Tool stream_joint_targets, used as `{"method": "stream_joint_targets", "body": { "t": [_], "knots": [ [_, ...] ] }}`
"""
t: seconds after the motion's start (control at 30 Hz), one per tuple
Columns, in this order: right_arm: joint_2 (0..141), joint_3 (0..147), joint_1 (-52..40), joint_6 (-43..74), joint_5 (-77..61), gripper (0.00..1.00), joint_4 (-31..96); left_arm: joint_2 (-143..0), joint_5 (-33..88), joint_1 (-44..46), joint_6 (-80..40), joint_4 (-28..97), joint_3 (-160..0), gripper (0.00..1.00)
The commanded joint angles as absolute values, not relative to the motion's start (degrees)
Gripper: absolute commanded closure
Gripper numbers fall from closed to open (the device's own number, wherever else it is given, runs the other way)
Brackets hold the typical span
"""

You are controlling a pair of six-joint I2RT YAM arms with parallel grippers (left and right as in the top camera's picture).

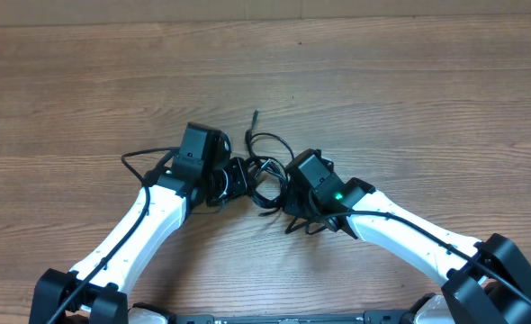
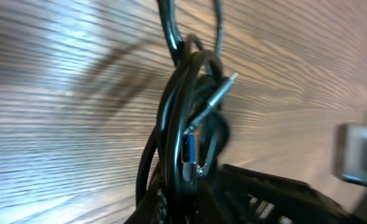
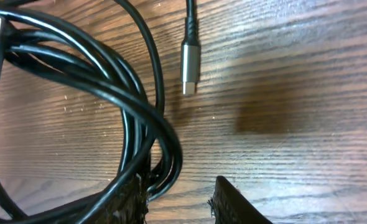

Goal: Untangle cables

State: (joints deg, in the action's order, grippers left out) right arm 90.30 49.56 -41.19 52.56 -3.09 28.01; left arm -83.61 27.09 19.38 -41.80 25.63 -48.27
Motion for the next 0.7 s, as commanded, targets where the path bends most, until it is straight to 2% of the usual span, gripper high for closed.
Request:
{"method": "stream_joint_targets", "body": {
  "t": [0.0, 0.23, 0.33, 0.53, 0.57, 0.67],
  "knots": [
    [90.59, 50.85, -40.97, 57.43, -9.58, 0.66, 25.65, -82.81, 38.04, 19.84, -42.00, 24.64, -48.86, 0.96],
    [90.59, 50.61, -40.36, 63.02, -12.82, 0.64, 23.88, -82.81, 40.56, 19.49, -43.77, 24.58, -48.86, 0.96],
    [90.59, 50.59, -40.36, 62.54, -10.41, 0.58, 25.10, -82.81, 39.75, 18.70, -43.72, 24.53, -48.86, 0.96],
    [90.59, 50.59, -40.36, 62.57, -4.08, 0.53, 29.95, -82.83, 20.45, 18.39, -43.70, 29.93, -48.86, 0.94],
    [90.59, 50.59, -40.36, 62.59, -4.10, 0.53, 29.98, -82.83, 18.94, 18.39, -43.70, 30.87, -48.86, 0.89],
    [90.59, 50.59, -40.36, 62.59, -3.84, 0.50, 29.91, -82.83, 15.66, 18.39, -43.72, 33.30, -48.86, 0.57]
  ]
}}
